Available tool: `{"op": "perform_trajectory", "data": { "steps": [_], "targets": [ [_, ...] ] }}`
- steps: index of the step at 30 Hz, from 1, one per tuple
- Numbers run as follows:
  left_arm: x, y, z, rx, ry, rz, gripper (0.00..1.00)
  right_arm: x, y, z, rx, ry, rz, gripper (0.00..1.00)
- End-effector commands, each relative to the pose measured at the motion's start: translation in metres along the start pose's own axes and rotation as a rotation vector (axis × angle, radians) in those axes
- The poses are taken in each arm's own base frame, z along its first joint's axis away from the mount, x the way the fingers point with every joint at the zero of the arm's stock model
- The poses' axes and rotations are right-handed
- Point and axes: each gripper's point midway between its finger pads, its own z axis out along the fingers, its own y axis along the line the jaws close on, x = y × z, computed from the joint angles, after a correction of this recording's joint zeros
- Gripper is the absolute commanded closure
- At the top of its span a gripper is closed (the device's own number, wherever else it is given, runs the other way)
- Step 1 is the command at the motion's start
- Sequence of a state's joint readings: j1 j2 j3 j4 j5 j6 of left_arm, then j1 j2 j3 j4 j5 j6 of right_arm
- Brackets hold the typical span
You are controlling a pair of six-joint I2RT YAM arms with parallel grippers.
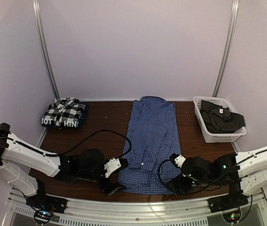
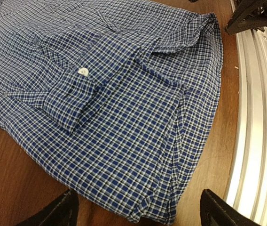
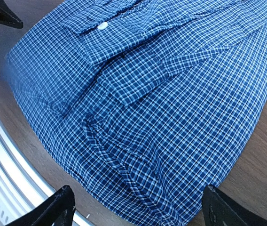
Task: Fold and stack the long sleeve shirts
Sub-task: Pick up the rectangle-folded shirt from the center of the board.
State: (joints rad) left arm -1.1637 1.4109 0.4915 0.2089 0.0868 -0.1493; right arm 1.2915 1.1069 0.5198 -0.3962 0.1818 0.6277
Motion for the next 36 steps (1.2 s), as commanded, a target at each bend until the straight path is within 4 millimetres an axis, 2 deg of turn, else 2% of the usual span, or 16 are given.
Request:
{"op": "perform_trajectory", "data": {
  "steps": [1, 8, 15, 22, 29, 36],
  "targets": [
    [-0.019, -0.003, 0.007, 0.001, -0.021, 0.097, 0.1, -0.002, 0.007, -0.009, -0.012, -0.007, 0.001, 0.06],
    [-0.014, -0.009, 0.021, 0.021, 0.035, 0.191, 0.16, 0.007, 0.003, 0.001, 0.035, 0.027, -0.003, 0.1],
    [0.004, -0.01, 0.033, 0.034, 0.106, 0.211, 0.21, 0.021, 0.0, 0.017, 0.048, 0.063, -0.026, 0.11],
    [0.021, -0.012, 0.039, 0.042, 0.153, 0.184, 0.36, 0.034, -0.001, 0.026, 0.07, 0.101, -0.043, 0.17],
    [0.033, -0.018, 0.042, 0.045, 0.175, 0.154, 0.62, 0.053, -0.004, 0.033, 0.108, 0.145, -0.05, 0.35],
    [0.043, -0.027, 0.038, 0.045, 0.195, 0.101, 0.88, 0.064, 0.006, 0.036, 0.128, 0.164, -0.111, 0.66]
  ]
}}
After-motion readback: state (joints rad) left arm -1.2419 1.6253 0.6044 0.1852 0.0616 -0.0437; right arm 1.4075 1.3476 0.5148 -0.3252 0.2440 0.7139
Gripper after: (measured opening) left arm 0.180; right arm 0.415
